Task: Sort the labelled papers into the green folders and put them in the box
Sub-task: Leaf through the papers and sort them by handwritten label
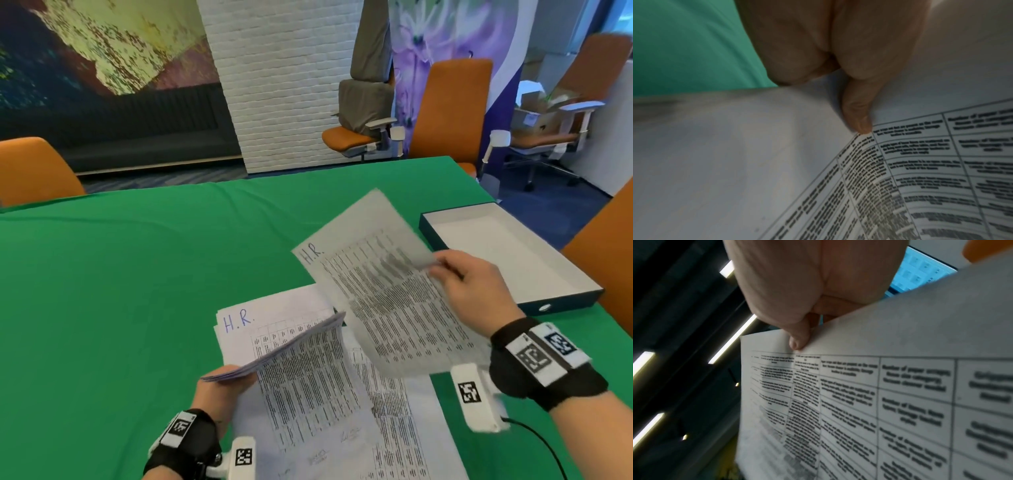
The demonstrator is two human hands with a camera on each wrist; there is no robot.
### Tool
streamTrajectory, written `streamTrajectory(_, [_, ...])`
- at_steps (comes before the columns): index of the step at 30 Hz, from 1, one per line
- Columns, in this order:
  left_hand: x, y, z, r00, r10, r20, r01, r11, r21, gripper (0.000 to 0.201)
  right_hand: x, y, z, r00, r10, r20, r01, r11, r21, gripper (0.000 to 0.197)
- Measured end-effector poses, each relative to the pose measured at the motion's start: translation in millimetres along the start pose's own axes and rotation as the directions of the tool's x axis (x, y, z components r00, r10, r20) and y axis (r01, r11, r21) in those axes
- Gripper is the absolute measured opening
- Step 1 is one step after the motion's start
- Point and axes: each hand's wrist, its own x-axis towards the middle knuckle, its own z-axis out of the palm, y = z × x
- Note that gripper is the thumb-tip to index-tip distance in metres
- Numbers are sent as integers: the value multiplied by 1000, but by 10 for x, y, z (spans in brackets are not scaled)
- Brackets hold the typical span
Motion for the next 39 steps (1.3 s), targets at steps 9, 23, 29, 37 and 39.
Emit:
streamTrajectory(9, [-72, 28, -147, 988, -87, 129, 118, 960, -255, 29, 40, 93, 78, 986, 129, 108, -144, 979, 143, 23])
streamTrajectory(23, [-54, 106, -31, 947, -138, 290, 236, 912, -334, 18, 141, 228, 304, 970, 141, 197, -175, 970, 169, 22])
streamTrajectory(29, [-61, 122, -29, 971, -67, 229, 154, 910, -385, 24, -16, 443, 481, 914, 299, 274, -353, 919, 177, 14])
streamTrajectory(37, [-127, 239, 273, 969, -54, 242, 143, 919, -367, 31, -477, 338, 1000, 775, 363, 517, -559, 776, 293, 21])
streamTrajectory(39, [-104, 213, 285, 977, -69, 201, 128, 946, -299, 36, -560, 352, 1060, 696, 369, 617, -625, 733, 267, 22])
